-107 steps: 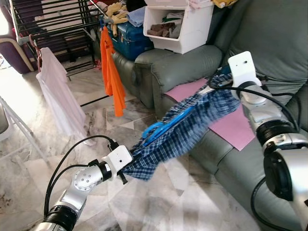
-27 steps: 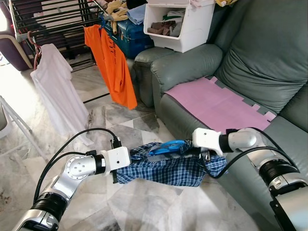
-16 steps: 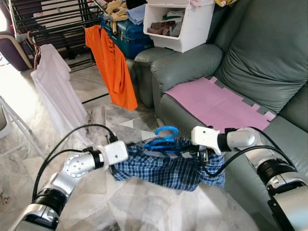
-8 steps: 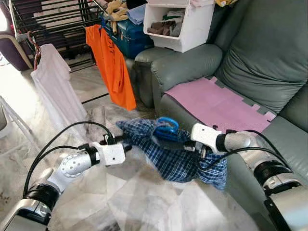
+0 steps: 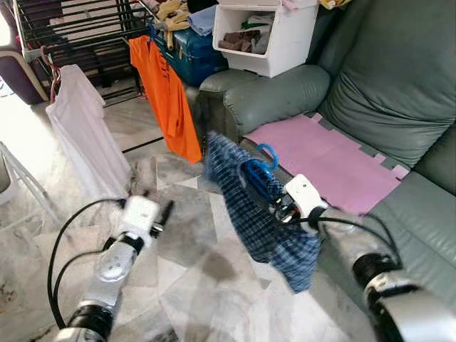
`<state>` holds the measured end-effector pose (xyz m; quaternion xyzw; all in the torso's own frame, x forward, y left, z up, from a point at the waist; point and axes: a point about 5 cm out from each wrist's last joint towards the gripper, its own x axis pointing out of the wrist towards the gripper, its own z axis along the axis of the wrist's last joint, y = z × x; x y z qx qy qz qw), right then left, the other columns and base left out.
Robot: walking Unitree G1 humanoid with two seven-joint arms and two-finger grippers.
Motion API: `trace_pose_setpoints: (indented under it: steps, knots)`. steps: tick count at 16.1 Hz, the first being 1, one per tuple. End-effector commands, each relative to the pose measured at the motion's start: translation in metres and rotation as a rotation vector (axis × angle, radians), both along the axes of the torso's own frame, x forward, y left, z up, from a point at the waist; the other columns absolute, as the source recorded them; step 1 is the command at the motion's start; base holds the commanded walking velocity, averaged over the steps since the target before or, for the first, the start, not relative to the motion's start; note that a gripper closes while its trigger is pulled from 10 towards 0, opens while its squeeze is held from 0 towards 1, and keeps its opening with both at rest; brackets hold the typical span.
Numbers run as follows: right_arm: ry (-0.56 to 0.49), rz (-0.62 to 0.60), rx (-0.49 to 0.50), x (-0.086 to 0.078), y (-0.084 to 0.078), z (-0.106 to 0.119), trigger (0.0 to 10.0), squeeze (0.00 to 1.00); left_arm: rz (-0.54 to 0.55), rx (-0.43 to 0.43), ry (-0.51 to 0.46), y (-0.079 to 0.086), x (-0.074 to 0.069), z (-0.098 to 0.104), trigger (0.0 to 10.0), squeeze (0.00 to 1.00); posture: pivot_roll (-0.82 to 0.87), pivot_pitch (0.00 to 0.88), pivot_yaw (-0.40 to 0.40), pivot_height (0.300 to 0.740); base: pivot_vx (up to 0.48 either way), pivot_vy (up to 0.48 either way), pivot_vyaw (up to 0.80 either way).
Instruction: Hang hanger
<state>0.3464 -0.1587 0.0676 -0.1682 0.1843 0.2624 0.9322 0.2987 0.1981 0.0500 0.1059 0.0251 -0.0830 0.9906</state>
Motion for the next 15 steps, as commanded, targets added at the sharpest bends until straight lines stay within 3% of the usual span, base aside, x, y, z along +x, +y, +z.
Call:
trace_pose_setpoints:
  steps: [1, 2, 4, 5, 6, 9, 12, 15]
  knots:
    - [-0.090, -0.061, 0.084, 0.008, 0.007, 0.017, 10.0, 0.00, 0.110, -0.091, 0.011, 0.011, -0.001, -0.001, 10.0, 1.00, -0.12, 0.000, 0.048, 0.740, 0.000, 0.000, 0.00]
    - [-0.111, -0.118, 0.123, 0.009, 0.011, 0.018, 10.0, 0.00, 0.150, -0.122, 0.014, 0.014, -0.001, -0.001, 10.0, 1.00, -0.12, 0.000, 0.050, 0.740, 0.000, 0.000, 0.00]
    - [-0.104, -0.152, 0.308, 0.005, 0.027, 0.018, 10.0, 0.00, 0.171, -0.167, 0.002, 0.012, 0.002, 0.003, 10.0, 1.00, -0.11, 0.000, 0.053, 0.740, 0.000, 0.000, 0.00]
    - [-0.105, -0.183, 0.306, 0.002, 0.031, 0.017, 10.0, 0.00, 0.168, -0.179, 0.002, 0.010, 0.002, 0.005, 10.0, 0.31, -0.11, 0.000, 0.056, 0.740, 0.244, 0.000, 0.00]
    - [-0.097, -0.200, 0.333, 0.001, 0.037, 0.016, 10.0, 0.00, 0.160, -0.190, -0.003, 0.008, 0.003, 0.007, 10.0, 0.00, -0.11, 0.000, 0.057, 0.740, 0.285, 0.000, 0.00]
    - [-0.122, -0.154, 0.306, -0.002, 0.047, 0.020, 10.0, 0.00, 0.156, -0.213, -0.001, 0.004, 0.005, 0.008, 10.0, 0.00, -0.11, 0.000, 0.058, 0.740, 0.336, 0.000, 0.00]
    - [-0.119, -0.160, 0.325, -0.001, 0.045, 0.024, 10.0, 0.00, 0.155, -0.222, 0.001, 0.002, 0.006, 0.011, 10.0, 0.00, -0.11, 0.000, 0.055, 0.740, 0.421, 0.000, 0.00]
    - [-0.121, -0.162, 0.324, -0.001, 0.046, 0.027, 10.0, 0.00, 0.148, -0.230, 0.002, 0.001, 0.009, 0.013, 10.0, 0.00, -0.11, 0.000, 0.054, 0.740, 0.454, 0.000, 0.76]
